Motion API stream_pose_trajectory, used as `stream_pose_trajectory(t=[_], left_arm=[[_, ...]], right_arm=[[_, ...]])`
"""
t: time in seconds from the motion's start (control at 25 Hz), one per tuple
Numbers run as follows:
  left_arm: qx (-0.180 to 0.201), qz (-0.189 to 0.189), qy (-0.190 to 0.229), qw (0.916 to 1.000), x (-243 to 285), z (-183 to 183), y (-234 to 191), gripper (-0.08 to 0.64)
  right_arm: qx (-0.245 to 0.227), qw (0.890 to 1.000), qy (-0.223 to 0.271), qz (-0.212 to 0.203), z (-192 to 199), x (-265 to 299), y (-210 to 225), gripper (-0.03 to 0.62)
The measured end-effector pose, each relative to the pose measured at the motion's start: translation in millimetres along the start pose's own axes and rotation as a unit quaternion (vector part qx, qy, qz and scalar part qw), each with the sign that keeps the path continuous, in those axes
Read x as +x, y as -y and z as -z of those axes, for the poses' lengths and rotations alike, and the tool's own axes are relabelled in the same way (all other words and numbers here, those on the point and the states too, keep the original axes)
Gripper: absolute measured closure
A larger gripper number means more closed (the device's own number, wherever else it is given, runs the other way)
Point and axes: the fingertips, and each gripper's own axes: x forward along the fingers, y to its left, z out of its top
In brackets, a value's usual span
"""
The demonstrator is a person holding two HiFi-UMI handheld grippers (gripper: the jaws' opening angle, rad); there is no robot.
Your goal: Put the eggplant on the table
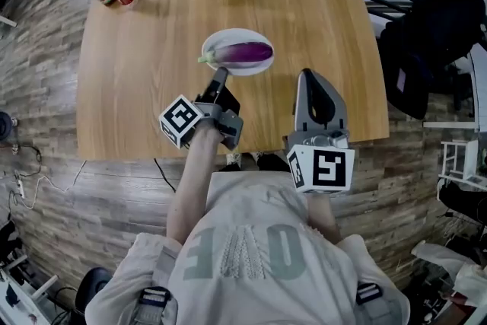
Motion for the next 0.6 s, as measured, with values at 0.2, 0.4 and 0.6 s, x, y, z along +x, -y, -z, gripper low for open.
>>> stream_pose_trajectory(t=[0.2, 0.4, 0.6], left_arm=[[-0.001, -0.011, -0.003, 0.9999, 5, 21, -22, 0.540], [0.007, -0.023, -0.012, 0.9996, 6, 31, -49, 0.540], [-0.002, -0.042, -0.022, 0.9989, 4, 36, -78, 0.540]], right_arm=[[0.017, 1.000, -0.021, -0.010, 14, 9, 8, 0.575], [0.026, 0.999, -0.031, -0.013, 22, 12, 16, 0.575], [0.036, 0.999, -0.040, -0.007, 30, 9, 22, 0.575]])
